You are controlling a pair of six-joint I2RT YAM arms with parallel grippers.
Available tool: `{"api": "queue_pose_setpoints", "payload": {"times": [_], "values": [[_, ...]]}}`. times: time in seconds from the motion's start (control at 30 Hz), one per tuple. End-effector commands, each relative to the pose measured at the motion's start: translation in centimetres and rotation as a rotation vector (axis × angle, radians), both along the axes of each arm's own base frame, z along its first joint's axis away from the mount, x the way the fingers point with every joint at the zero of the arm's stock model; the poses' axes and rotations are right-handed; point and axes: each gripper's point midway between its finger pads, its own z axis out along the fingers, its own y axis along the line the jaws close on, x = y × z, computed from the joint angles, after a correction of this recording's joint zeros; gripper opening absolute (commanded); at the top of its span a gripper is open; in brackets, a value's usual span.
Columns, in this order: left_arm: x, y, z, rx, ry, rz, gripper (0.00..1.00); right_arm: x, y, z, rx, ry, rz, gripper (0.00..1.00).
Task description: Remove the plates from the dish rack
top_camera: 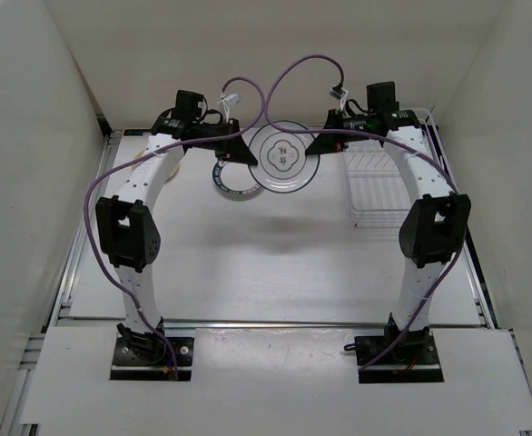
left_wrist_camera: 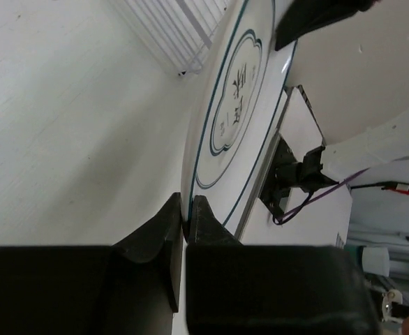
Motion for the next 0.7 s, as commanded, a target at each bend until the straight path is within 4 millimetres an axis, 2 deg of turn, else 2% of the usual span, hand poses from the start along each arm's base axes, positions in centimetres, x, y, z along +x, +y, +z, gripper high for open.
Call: {"api": "queue_pose_setpoints", "payload": {"times": [0.0,0.03,0.07,0.1,0.13,0.17,0.23,0.27,0.3,0.33,0.4,0.43,0.5,0.57,0.63,0.67], "values": [[0.6,-0.6,1.1,-0.010,-0.087,-0.005,0.10,-0.9,0.3,3.0,0.072,0.004,0.039,0.00],[1.3,-0.3,0.8,0.016,-0.074,0.048,0.10,-0.7,0.3,2.8,0.062,0.010,0.024,0.05],[1.9,-0.2,0.7,0.030,-0.078,0.078,0.10,-0.2,0.1,2.4,0.034,0.005,-0.008,0.38],[2.4,-0.1,0.6,0.042,-0.077,0.107,0.10,-0.3,-0.1,2.2,0.015,0.014,-0.028,0.52],[3.1,0.2,-0.3,0.070,-0.050,0.155,0.10,-0.2,-0.7,2.5,-0.004,-0.022,-0.045,0.56],[3.7,0.3,0.0,0.075,-0.063,0.180,0.10,-0.2,-1.4,2.1,-0.026,-0.014,-0.069,0.61],[5.2,0.6,-1.0,0.107,-0.037,0.256,0.10,-0.1,-2.9,1.4,-0.096,-0.041,-0.131,0.70],[6.0,1.1,-0.4,0.104,-0.052,0.291,0.10,0.2,-4.0,1.2,-0.118,-0.053,-0.167,0.74],[6.7,1.1,-0.8,0.110,-0.045,0.315,0.10,0.0,-4.7,0.4,-0.145,-0.037,-0.188,0.75],[7.6,1.9,-1.6,0.122,-0.025,0.352,0.10,-0.4,-5.5,0.7,-0.167,-0.063,-0.204,0.75],[9.3,2.6,-1.7,0.130,-0.007,0.438,0.10,-0.4,-7.4,0.4,-0.223,-0.082,-0.266,0.77],[10.6,4.0,-2.5,0.135,0.011,0.485,0.10,-0.8,-7.7,0.2,-0.242,-0.082,-0.273,0.77],[12.1,5.0,-2.6,0.127,0.026,0.543,0.10,-1.2,-9.0,0.7,-0.266,-0.118,-0.299,0.77],[13.5,6.4,-4.0,0.130,0.058,0.586,0.10,-1.7,-9.6,0.3,-0.308,-0.135,-0.312,0.77],[14.0,7.2,-4.9,0.121,0.084,0.596,0.10,-2.6,-9.8,0.3,-0.322,-0.137,-0.315,0.77],[14.5,8.3,-5.9,0.116,0.117,0.609,0.10,-2.8,-9.9,0.3,-0.325,-0.144,-0.311,0.77]]}}
